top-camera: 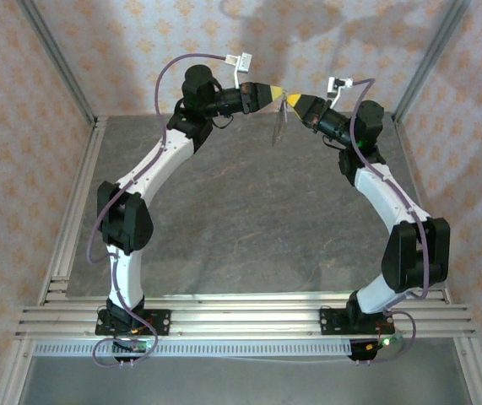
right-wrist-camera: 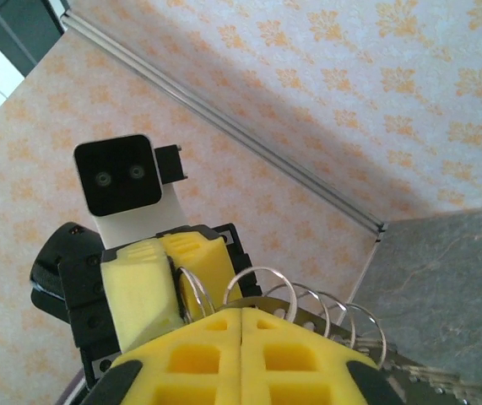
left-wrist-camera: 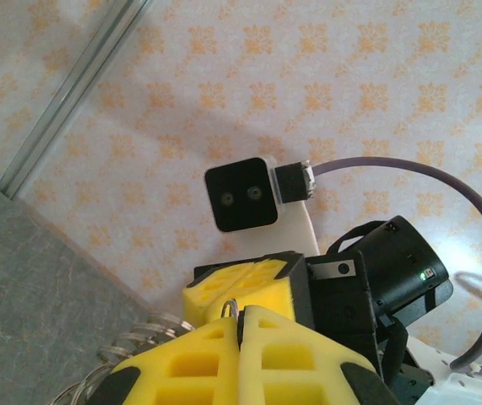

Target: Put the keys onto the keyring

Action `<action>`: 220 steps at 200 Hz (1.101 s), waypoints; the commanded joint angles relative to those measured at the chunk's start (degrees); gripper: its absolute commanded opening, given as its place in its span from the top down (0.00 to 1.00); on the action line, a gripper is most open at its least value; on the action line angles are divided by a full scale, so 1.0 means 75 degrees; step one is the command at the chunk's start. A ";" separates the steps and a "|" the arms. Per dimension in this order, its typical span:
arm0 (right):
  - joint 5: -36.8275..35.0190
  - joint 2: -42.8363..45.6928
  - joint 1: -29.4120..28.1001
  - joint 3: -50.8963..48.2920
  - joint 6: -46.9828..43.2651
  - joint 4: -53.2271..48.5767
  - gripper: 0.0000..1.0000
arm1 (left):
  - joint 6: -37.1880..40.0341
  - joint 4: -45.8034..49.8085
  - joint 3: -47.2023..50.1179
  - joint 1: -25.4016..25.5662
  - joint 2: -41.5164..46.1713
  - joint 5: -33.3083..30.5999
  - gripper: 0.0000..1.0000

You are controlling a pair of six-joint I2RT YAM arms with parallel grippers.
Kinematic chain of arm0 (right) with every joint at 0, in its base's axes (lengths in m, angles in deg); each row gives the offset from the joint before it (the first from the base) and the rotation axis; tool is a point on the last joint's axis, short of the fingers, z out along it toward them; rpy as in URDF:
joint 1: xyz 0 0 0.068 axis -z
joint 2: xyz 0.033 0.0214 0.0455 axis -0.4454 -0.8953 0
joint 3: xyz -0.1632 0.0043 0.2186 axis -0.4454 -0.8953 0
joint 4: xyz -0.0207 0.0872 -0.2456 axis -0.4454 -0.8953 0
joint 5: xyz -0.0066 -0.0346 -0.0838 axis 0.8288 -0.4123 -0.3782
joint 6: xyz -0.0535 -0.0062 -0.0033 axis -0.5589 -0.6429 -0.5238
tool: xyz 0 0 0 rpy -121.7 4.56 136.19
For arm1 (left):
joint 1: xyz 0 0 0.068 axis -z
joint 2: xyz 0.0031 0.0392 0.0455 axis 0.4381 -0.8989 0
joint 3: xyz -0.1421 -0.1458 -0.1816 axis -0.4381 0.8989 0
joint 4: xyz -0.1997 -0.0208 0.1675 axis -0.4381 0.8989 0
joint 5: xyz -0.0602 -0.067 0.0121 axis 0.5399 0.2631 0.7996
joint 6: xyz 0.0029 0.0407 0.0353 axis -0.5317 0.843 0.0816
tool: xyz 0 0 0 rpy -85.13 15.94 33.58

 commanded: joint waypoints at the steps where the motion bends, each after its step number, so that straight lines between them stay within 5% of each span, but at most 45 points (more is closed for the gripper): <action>1: 0.0202 -0.0065 -0.0121 0.0223 -0.0157 0.0126 1.00 | -0.0066 -0.0493 0.0034 -0.0026 0.0399 0.0003 1.00; 131: 0.0387 0.0324 -0.0140 0.0241 -0.1230 -0.1248 1.00 | -0.0103 -0.0529 0.0024 0.0003 0.0389 -0.0020 1.00; 220: -0.0133 0.1038 0.0719 -0.0364 -0.0938 -0.1249 0.75 | -0.0102 -0.0518 -0.0005 0.0001 0.0402 -0.0020 1.00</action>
